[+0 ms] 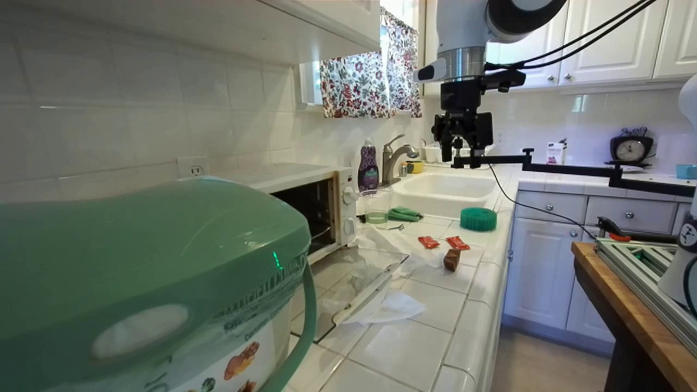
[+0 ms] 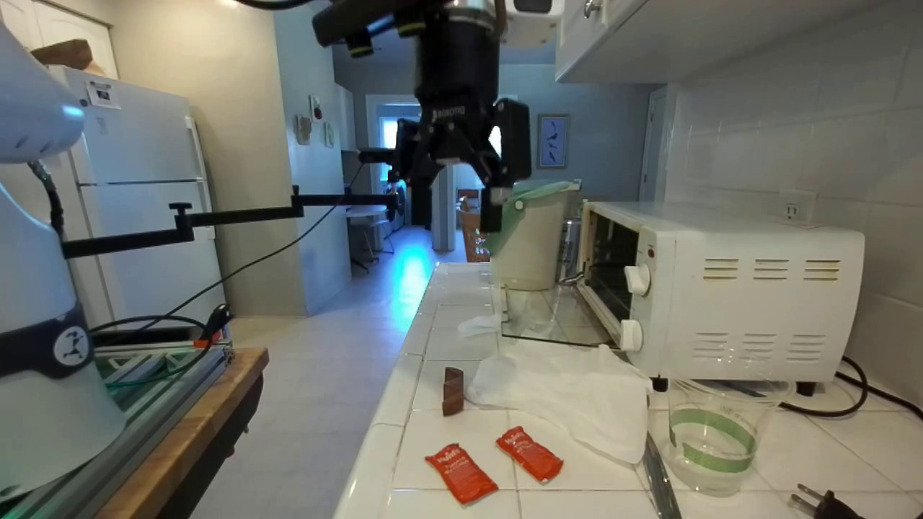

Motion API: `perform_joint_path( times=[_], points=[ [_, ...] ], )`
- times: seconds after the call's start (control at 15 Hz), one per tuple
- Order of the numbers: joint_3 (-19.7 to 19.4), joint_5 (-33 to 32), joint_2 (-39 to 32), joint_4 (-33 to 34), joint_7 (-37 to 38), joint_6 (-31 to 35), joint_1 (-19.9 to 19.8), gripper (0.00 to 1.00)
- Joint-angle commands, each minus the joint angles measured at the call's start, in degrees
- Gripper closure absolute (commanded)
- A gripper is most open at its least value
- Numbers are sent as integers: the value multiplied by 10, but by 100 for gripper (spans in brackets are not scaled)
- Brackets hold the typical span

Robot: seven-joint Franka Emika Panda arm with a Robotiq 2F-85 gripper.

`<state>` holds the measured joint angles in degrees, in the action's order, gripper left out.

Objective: Put the brown object inside the oven.

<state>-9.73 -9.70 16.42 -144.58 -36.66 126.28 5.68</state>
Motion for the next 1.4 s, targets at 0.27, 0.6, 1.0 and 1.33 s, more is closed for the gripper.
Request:
perform_joint_path(
  times=[0.27, 0.6, 1.0, 1.33],
  points=[
    [65, -63, -82, -45, -97, 97, -6, 0],
    [86, -90, -113, -54, -76, 140, -12, 0],
    [84, -93, -134, -59, -95, 183, -17, 0],
    [89, -105, -189, -63, -119, 267, -22, 0]
  ],
)
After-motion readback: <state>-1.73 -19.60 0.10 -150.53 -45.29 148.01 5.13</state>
